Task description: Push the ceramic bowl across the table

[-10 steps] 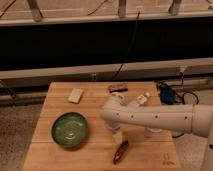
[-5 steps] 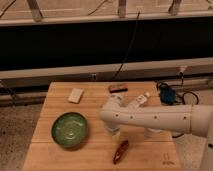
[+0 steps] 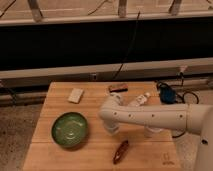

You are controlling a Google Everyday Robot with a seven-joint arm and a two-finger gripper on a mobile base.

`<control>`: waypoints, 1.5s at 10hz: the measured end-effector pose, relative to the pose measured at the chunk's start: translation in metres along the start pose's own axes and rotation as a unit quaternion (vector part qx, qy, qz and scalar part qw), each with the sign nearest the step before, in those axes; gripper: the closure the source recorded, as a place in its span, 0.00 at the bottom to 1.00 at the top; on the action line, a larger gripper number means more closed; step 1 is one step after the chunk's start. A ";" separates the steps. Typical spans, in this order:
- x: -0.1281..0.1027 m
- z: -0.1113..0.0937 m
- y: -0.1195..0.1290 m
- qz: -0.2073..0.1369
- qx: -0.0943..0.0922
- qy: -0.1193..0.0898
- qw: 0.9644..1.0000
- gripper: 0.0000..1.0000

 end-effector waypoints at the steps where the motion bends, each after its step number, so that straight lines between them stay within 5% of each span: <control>1: -0.008 0.002 -0.005 -0.010 -0.001 -0.004 1.000 0.96; 9: -0.054 0.008 -0.032 -0.097 -0.002 -0.013 0.995 0.96; 15: -0.106 0.000 -0.057 -0.183 0.003 -0.020 0.983 0.96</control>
